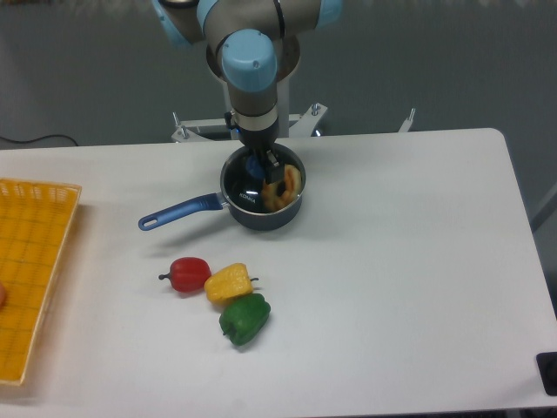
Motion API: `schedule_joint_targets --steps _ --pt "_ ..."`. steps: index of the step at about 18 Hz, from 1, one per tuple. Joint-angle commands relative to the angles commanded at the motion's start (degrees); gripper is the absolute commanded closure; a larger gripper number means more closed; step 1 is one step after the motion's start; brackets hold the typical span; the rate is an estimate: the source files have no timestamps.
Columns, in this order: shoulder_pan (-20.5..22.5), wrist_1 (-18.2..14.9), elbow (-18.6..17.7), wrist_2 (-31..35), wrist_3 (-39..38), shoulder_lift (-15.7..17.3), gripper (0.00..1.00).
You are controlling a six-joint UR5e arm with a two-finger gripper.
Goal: Close the pot lid
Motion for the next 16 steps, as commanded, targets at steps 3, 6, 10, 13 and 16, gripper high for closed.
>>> schedule_joint_targets --steps 3,6,10,13,16 --pt "0.00 0.00 0.44 -0.17 0.09 0.18 0.15" --pt "0.09 -0.18 1.66 -0.26 0.17 0.18 0.01" --pt "0.35 -0.79 4.13 -0.26 0.26 0.17 0.00" --pt "1.14 -2.10 6.14 0.00 0.61 0.35 0.00" --pt "3.94 -4.04 8.96 -0.09 1.05 0.00 0.00"
